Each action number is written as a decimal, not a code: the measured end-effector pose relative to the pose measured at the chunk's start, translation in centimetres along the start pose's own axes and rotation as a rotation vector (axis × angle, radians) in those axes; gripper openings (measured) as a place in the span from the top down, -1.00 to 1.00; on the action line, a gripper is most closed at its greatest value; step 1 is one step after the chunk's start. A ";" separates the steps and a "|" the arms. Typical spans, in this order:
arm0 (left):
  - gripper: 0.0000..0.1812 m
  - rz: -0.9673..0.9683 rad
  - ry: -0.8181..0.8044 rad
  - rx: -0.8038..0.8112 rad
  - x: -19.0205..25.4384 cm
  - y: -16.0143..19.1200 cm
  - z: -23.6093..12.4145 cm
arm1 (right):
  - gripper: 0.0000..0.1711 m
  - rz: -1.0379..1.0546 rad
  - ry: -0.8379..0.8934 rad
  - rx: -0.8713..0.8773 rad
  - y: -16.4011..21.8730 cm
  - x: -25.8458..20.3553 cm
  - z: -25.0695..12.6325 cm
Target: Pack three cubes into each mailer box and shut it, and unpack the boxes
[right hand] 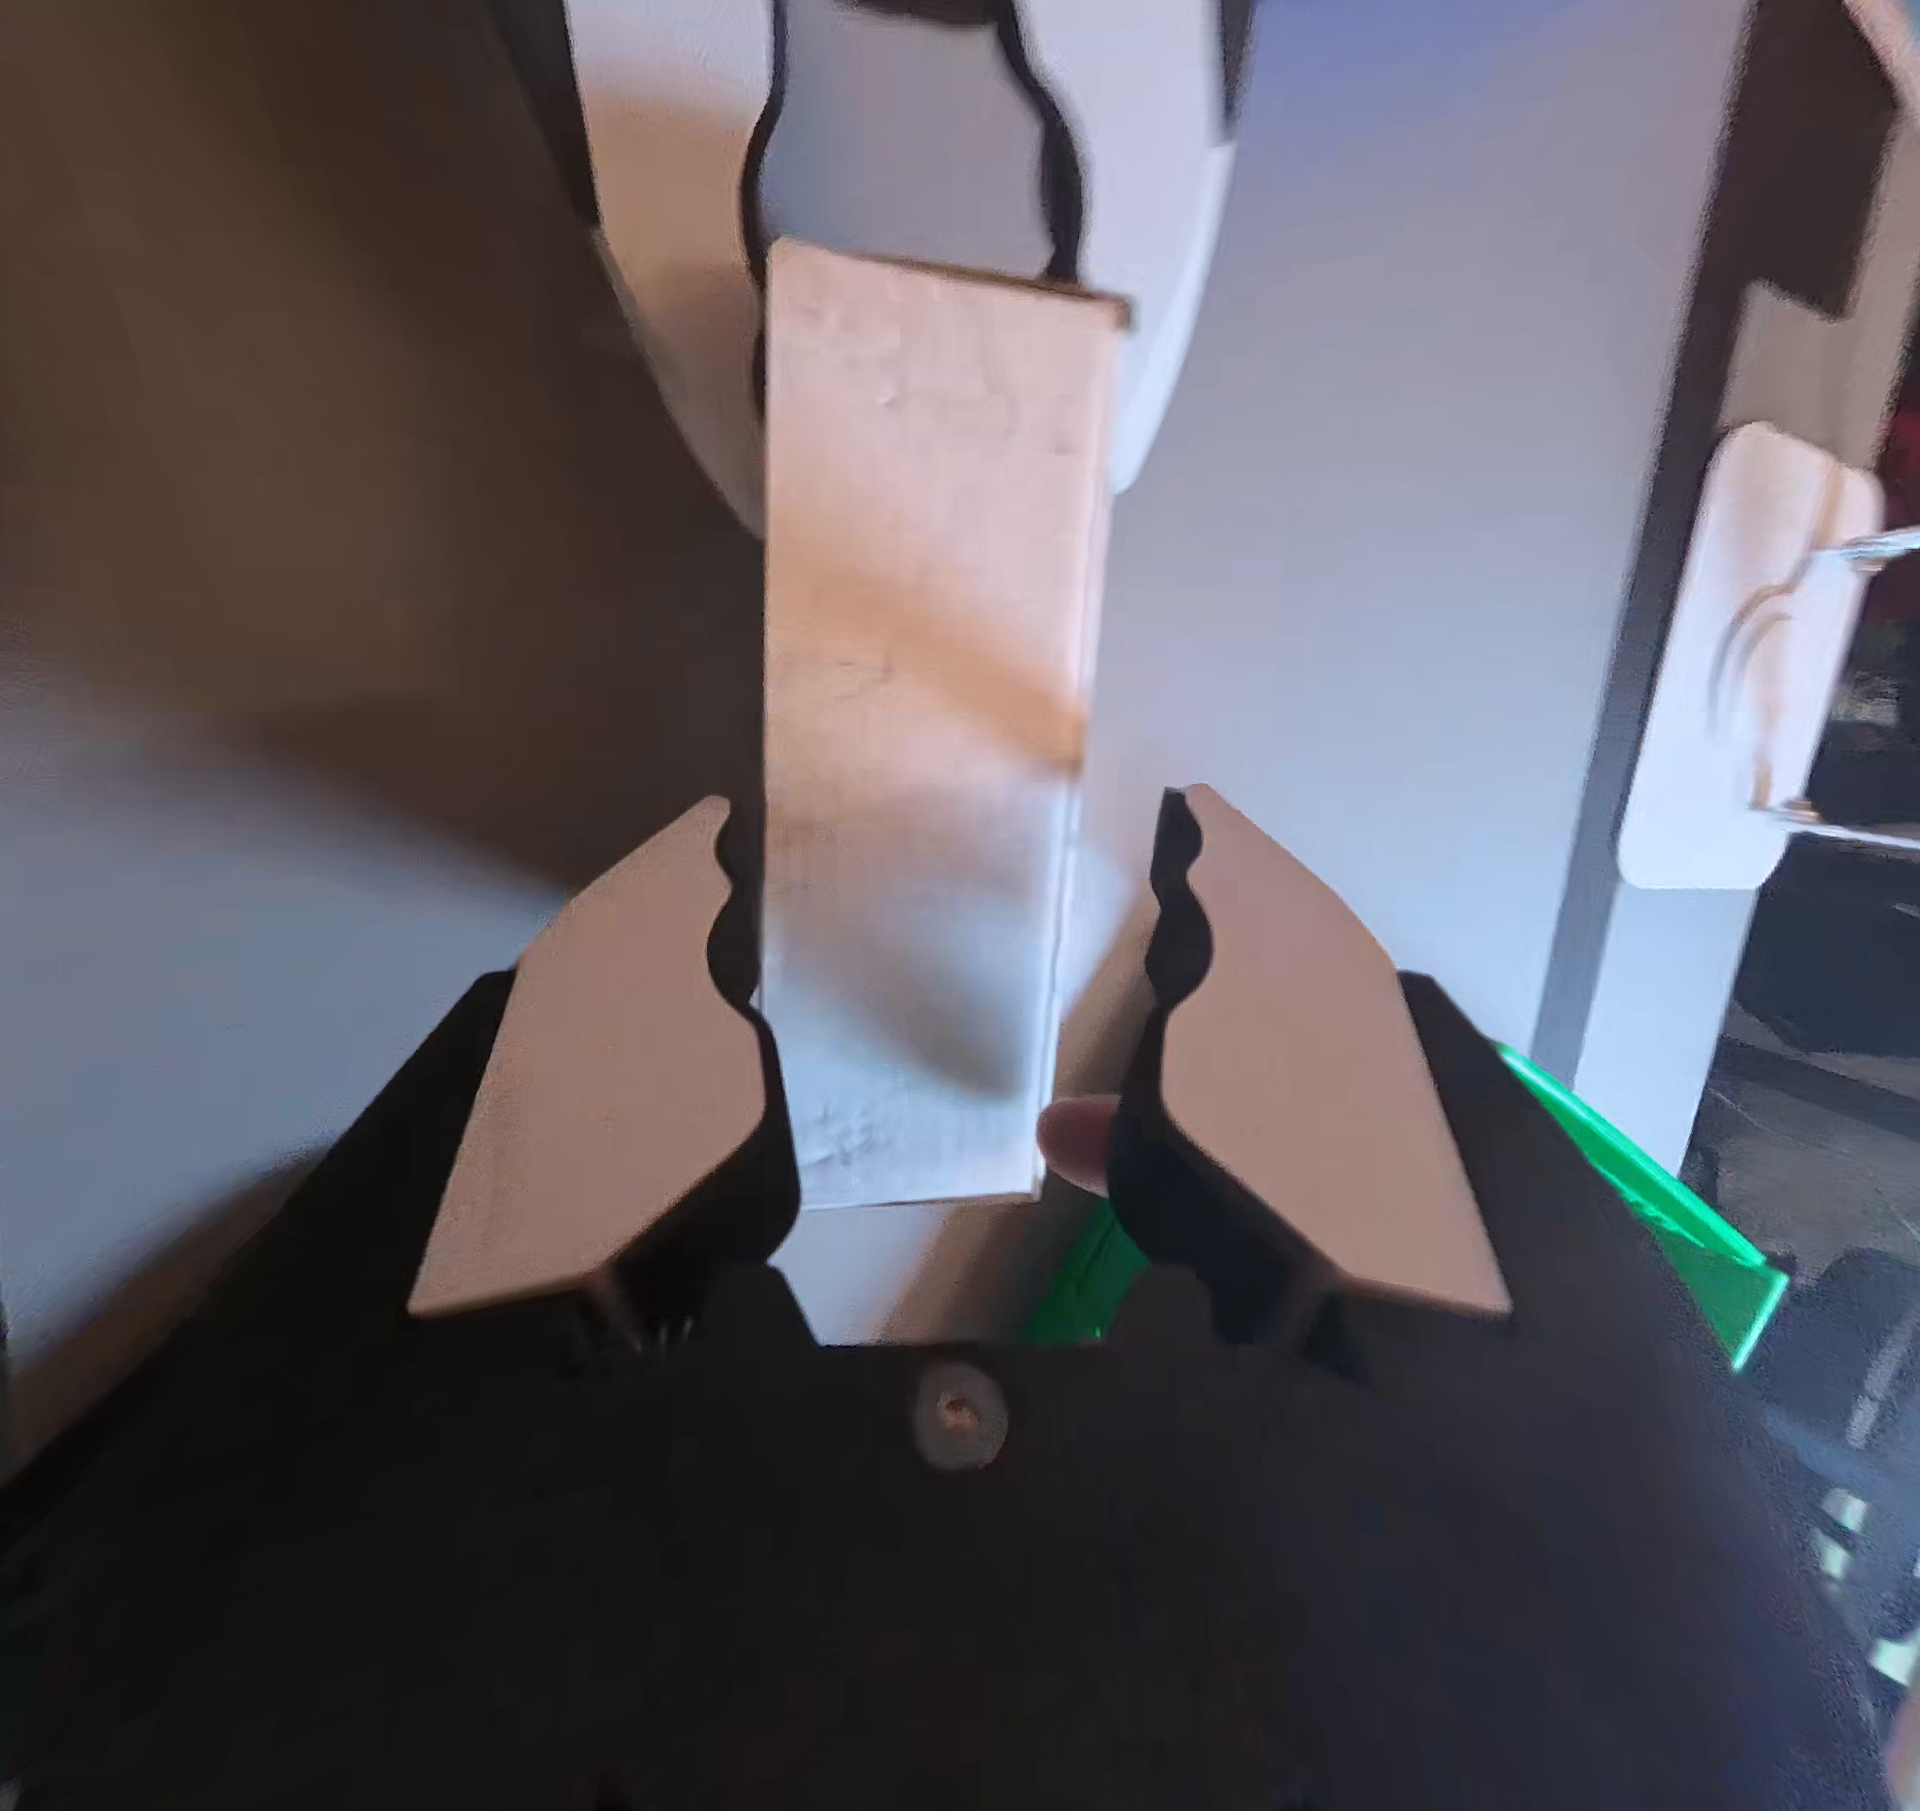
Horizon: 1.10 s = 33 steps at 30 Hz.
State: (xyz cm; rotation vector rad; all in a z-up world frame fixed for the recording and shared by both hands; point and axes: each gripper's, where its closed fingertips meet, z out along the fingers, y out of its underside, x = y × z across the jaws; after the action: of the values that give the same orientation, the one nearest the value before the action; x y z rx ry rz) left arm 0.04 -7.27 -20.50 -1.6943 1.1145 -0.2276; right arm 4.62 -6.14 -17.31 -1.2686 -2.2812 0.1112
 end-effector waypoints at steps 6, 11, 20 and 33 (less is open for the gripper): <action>0.24 0.036 -0.091 0.049 -0.4 -1.1 -1.0 | 0.26 -0.181 0.093 -0.201 0.3 0.1 0.6; 0.13 -0.142 -0.265 0.205 -6.1 -2.9 -5.6 | 0.26 -0.086 0.294 -0.237 1.9 6.0 -4.7; 0.26 -0.212 -0.436 0.267 -9.9 -1.0 -9.6 | 0.27 0.158 0.726 -0.652 18.5 21.0 -10.7; 0.31 -0.214 -0.452 0.195 -10.3 0.9 -9.1 | 0.24 0.096 0.560 -0.794 30.5 21.3 3.8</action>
State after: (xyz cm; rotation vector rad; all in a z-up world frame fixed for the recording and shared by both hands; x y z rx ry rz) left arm -11.76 -5.39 -13.64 -1.5852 0.5595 -0.0761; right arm 17.19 28.81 -21.62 -1.5137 -1.7938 -1.0720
